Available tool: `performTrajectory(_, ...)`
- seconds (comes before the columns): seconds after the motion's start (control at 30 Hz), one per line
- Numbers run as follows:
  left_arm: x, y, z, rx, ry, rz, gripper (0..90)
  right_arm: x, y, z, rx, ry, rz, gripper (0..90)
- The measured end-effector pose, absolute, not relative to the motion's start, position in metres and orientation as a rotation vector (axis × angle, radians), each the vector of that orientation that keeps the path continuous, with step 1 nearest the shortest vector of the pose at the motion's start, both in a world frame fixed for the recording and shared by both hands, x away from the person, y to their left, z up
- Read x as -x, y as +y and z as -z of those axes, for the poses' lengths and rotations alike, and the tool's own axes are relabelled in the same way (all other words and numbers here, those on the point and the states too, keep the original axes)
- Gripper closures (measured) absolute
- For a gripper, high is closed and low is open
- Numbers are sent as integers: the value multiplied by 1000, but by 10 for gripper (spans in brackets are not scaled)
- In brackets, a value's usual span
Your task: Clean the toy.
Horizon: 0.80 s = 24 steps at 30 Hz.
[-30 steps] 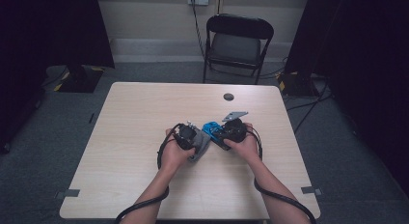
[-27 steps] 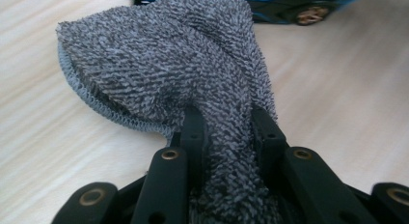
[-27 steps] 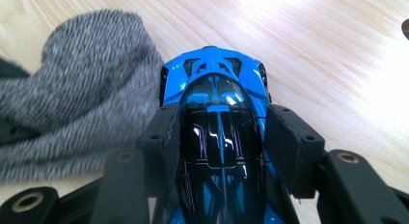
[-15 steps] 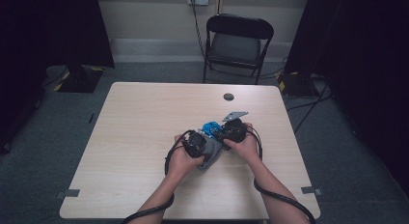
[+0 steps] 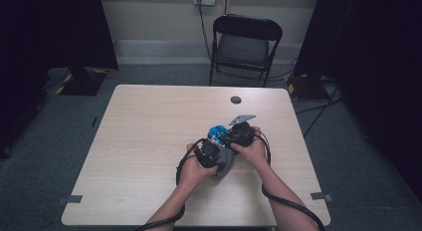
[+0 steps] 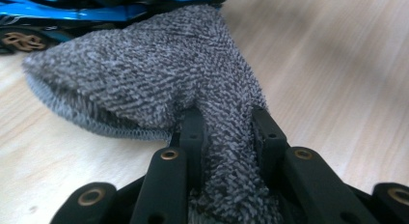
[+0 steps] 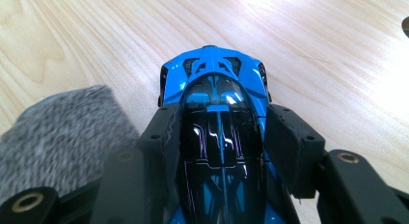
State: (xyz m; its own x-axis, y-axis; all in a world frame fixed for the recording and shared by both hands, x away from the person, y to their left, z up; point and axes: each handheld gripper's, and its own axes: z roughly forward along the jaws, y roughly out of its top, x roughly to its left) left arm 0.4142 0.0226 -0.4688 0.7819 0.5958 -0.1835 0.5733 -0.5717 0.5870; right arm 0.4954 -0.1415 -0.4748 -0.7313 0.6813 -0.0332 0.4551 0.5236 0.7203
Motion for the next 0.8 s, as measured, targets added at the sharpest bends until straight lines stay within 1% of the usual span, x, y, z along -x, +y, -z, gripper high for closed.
performTrajectory(0.33, -405, 14, 469, -2313, 841, -30, 715, -496, -141, 474, -947, 2460, -1021, 478)
performTrajectory(0.43, -401, 11, 470, -2300, 828, 0, 715, -496, -141, 474, -951, 2462, -1013, 478)
performTrajectory(0.8, -384, 3, 467, -2308, 726, 59, 713, -496, -140, 473, -965, 2462, -1007, 477)
